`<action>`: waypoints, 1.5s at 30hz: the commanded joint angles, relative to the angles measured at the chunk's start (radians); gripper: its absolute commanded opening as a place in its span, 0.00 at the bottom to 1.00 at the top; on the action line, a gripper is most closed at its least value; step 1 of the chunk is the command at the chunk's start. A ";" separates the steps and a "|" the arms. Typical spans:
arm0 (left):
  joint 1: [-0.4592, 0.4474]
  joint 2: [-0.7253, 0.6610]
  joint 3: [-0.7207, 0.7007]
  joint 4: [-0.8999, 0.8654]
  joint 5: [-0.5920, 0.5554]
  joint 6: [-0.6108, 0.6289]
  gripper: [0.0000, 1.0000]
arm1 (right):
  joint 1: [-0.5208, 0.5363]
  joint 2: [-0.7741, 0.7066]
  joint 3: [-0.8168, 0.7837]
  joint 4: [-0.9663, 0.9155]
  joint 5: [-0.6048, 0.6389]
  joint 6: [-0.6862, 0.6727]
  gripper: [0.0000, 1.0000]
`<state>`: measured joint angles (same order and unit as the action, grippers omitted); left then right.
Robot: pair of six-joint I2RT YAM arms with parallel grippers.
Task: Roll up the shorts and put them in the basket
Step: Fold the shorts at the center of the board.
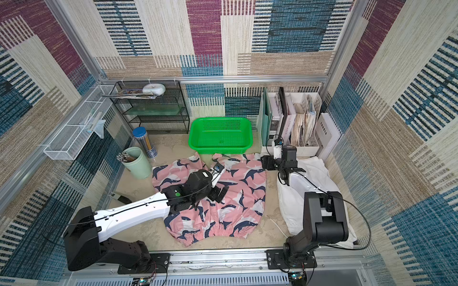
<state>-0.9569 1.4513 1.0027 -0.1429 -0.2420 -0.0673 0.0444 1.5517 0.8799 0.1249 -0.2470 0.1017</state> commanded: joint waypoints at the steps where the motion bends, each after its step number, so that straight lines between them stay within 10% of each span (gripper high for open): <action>1: -0.064 0.079 0.051 -0.027 -0.029 -0.030 1.00 | 0.020 0.044 0.033 -0.062 0.018 -0.005 0.80; 22: -0.285 0.520 0.388 -0.146 0.098 0.124 0.96 | 0.083 0.303 0.197 -0.205 0.097 0.003 0.68; 38: -0.293 0.698 0.539 -0.371 0.035 0.169 0.93 | 0.087 0.379 0.253 -0.269 0.091 -0.013 0.62; 45: -0.294 0.717 0.541 -0.401 0.084 0.170 0.67 | 0.088 0.401 0.268 -0.290 0.084 -0.012 0.49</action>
<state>-1.2533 2.1521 1.5505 -0.4644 -0.1661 0.0914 0.1299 1.9366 1.1461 -0.0841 -0.1535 0.0841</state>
